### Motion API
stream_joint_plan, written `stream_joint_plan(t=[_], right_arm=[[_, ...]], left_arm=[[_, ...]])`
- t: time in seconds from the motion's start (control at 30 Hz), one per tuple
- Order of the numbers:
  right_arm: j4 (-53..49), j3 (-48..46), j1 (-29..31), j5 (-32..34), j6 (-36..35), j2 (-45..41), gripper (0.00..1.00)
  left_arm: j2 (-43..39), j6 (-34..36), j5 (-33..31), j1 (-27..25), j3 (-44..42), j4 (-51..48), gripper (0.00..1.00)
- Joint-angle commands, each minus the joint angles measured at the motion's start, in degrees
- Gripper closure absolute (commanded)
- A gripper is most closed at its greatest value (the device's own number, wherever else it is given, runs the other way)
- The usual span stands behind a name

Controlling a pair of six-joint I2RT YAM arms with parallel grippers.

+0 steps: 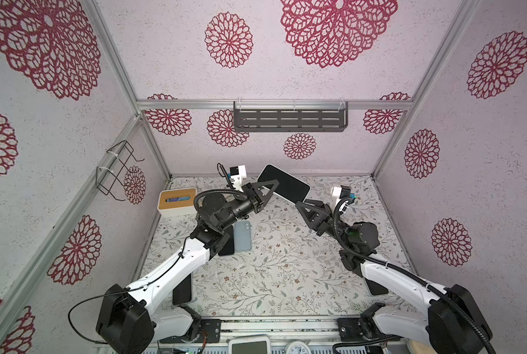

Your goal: Take the phone out of the phone case

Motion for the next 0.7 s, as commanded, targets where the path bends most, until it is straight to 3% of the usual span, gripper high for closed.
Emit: stream_joint_plan(t=[0.0, 0.23, 0.67], right_arm=[[2.87, 1.86, -0.32, -0.04, -0.49, -0.22, 0.72], [-0.3, 1.59, -0.32, -1.77, -6.81, -0.07, 0.79], [-23.62, 2.69, 0.21, 5.96, -35.29, -3.92, 0.8]], left_arm=[[-0.57, -0.11, 0.3, -0.64, 1.03, 4.02, 1.0], [-0.5, -0.02, 1.24, -0.97, 4.62, -6.03, 1.0], [3.45, -0.79, 3.3, -1.81, 9.14, -14.85, 1.0]])
